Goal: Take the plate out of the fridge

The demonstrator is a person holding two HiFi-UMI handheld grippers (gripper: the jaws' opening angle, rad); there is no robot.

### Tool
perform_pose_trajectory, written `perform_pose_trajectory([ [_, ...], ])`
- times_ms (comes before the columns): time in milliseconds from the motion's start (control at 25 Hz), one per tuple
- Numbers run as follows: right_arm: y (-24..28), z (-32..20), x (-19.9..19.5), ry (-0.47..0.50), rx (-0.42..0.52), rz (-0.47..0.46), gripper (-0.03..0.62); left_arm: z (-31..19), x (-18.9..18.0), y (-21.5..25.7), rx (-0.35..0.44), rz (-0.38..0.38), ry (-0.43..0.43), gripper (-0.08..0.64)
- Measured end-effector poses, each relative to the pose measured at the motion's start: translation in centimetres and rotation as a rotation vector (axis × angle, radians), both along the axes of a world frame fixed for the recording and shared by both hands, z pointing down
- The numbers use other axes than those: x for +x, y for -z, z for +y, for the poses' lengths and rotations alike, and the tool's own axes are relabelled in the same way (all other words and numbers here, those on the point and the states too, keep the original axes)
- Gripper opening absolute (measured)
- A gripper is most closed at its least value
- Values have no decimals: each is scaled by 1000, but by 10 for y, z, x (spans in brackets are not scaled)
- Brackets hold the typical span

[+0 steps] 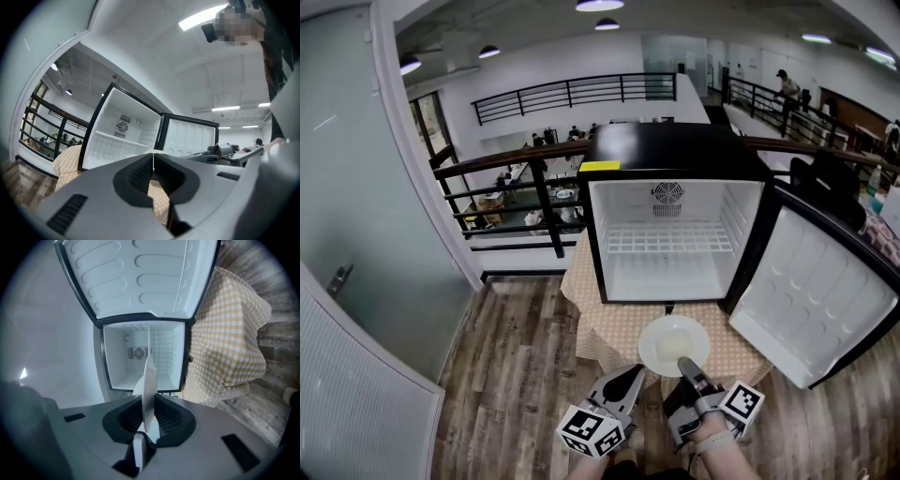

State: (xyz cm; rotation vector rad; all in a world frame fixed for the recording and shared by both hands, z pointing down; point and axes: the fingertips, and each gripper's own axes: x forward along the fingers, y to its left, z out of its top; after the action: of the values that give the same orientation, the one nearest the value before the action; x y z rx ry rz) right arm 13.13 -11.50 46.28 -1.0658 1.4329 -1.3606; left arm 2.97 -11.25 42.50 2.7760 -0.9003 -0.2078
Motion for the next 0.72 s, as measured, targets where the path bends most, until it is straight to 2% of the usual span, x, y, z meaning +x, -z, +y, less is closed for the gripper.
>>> perform_pose_trajectory([
  [720, -6, 76, 7, 20, 15, -8, 67, 75, 10, -9, -14, -23, 0, 12],
])
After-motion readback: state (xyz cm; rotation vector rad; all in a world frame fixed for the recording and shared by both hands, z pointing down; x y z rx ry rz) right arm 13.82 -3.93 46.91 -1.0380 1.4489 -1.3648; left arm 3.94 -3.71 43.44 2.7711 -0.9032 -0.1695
